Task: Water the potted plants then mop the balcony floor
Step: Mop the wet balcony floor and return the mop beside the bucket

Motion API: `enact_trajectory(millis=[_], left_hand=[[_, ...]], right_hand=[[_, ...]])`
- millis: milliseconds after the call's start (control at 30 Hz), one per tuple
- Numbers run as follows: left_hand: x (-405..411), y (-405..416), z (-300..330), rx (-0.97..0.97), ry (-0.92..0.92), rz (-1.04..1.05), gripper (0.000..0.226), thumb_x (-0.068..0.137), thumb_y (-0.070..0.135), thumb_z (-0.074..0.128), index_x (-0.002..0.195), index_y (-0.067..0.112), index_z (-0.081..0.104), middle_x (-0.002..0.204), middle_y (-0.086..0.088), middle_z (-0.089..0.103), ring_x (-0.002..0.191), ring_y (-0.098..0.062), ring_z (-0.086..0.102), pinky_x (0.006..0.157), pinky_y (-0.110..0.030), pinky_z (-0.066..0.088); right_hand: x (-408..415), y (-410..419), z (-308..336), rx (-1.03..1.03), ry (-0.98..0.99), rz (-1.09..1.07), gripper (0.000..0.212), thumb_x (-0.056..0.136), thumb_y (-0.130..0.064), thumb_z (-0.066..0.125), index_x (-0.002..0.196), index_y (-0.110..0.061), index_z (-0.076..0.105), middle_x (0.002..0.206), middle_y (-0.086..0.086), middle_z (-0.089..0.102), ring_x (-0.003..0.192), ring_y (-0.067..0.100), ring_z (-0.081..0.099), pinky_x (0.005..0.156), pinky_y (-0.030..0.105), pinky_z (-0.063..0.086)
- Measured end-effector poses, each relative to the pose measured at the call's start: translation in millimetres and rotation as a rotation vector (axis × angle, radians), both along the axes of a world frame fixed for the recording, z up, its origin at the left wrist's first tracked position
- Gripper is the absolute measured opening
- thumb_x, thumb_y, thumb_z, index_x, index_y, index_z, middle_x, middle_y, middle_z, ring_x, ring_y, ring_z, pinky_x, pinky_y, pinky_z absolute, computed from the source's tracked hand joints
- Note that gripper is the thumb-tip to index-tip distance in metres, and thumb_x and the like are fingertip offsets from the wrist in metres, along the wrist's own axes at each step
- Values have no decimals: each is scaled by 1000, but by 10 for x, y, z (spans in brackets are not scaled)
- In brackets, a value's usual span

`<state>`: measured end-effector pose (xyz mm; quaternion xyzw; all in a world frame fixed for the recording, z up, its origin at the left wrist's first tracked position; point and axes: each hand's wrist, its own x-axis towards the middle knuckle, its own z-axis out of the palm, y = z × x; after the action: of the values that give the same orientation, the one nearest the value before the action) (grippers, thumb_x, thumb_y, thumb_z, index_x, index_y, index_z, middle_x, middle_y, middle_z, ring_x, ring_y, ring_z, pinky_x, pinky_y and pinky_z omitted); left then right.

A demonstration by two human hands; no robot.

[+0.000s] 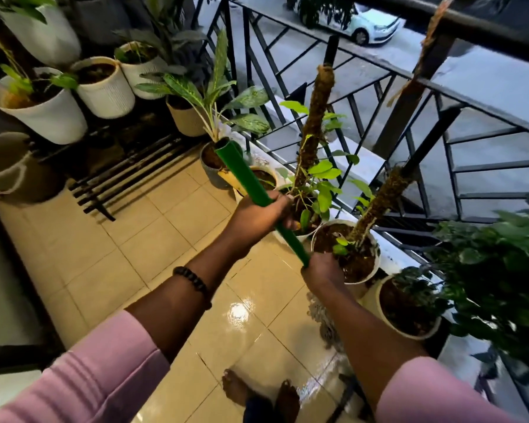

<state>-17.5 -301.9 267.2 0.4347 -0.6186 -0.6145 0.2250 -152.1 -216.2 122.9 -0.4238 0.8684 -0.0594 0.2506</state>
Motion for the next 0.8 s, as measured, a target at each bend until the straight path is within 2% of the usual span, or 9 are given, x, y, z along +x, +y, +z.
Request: enact_trajectory(millis=[133, 267, 367, 467, 567, 733, 800], left_hand=[[-60, 234, -196, 79, -18, -17, 33, 102, 22, 50, 75, 6, 61, 71, -12, 65, 88, -37, 72, 72, -24, 56], [-461, 660, -464, 151, 26, -102, 37, 101, 21, 52, 66, 10, 59, 67, -10, 65, 78, -28, 72, 69, -22, 55], [-730, 886, -532, 169, 34, -166, 33, 100, 21, 54, 73, 4, 62, 68, -11, 66, 90, -40, 72, 87, -40, 60], [-905, 962, -470, 133, 7, -153, 37, 98, 21, 54, 65, 4, 61, 68, -16, 67, 85, -45, 70, 87, -53, 58], [-967, 1005, -354, 100, -65, -94, 39, 95, 19, 57, 57, 11, 58, 68, -17, 66, 83, -41, 73, 87, -51, 59], [-729, 886, -132, 52, -62, -14, 36, 91, 15, 58, 55, 15, 56, 66, -11, 67, 83, -35, 75, 82, -40, 62], [-594, 779, -6, 18, -62, 40, 38, 90, 14, 58, 53, 16, 55, 63, -10, 66, 82, -37, 74, 80, -40, 61]], right_hand=[[-41, 395, -121, 85, -28, -8, 21, 87, -20, 58, 106, -18, 68, 97, 8, 69, 92, 29, 66, 76, 35, 54], [-386, 969, -226, 176, -30, -91, 19, 86, -20, 56, 101, -14, 65, 97, 9, 65, 95, 31, 64, 75, 33, 50], [-606, 1241, -232, 205, -4, -167, 23, 85, -20, 56, 105, -16, 66, 103, 12, 68, 96, 32, 65, 74, 32, 50], [-703, 1299, -205, 191, -13, -215, 26, 87, -21, 57, 110, -16, 67, 103, 14, 68, 97, 33, 65, 77, 33, 52], [-678, 1292, -178, 142, -25, -259, 26, 86, -18, 60, 109, -9, 69, 102, 16, 69, 96, 34, 66, 80, 39, 56], [-400, 1083, -144, -4, -84, -292, 25, 83, -15, 68, 104, -2, 67, 100, 16, 70, 94, 32, 66, 73, 33, 51], [-265, 897, -84, -55, -111, -283, 27, 81, -15, 70, 104, -3, 68, 100, 16, 70, 94, 33, 66, 73, 33, 51]])
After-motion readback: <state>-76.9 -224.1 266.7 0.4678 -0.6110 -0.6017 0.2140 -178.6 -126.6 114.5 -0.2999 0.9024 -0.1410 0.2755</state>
